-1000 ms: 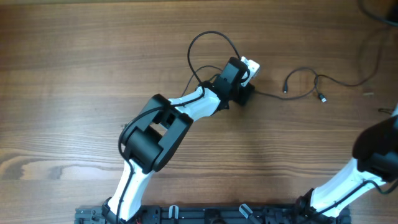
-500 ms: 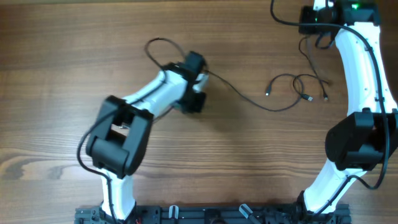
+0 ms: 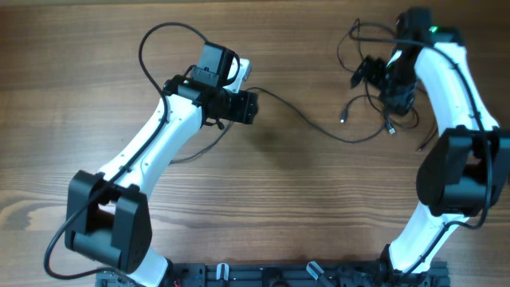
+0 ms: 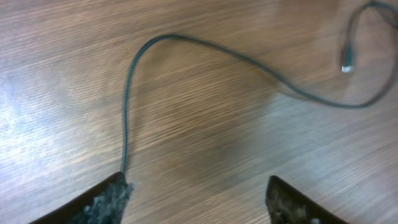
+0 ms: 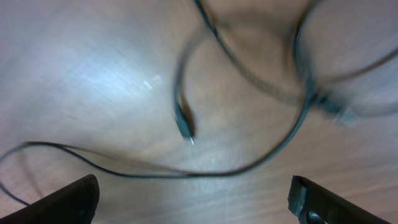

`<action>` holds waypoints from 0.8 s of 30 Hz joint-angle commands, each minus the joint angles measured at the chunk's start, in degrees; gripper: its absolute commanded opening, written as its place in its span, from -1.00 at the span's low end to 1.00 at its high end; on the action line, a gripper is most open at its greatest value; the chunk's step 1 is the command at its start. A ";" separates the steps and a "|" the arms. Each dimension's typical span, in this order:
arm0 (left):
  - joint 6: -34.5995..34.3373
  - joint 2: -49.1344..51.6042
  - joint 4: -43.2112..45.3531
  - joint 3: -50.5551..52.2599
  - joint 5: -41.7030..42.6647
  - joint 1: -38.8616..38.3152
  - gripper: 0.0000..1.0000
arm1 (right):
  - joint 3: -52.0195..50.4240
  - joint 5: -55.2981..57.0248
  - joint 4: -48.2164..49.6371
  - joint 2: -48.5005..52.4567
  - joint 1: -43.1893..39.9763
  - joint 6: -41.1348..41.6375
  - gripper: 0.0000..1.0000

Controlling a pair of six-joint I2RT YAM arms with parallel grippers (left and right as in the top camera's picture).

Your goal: Untangle cables

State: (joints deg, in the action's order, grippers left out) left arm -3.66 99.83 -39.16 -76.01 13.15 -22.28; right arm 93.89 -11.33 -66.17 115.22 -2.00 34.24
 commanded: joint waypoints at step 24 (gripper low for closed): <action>-18.16 0.46 -3.69 -0.02 2.91 2.47 1.00 | -30.84 -11.06 42.88 -8.94 15.28 21.35 -0.91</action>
State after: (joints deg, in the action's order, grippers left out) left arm -11.31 99.94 -43.07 -76.03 15.16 -22.26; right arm 63.94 -25.32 -23.00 112.05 13.69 62.37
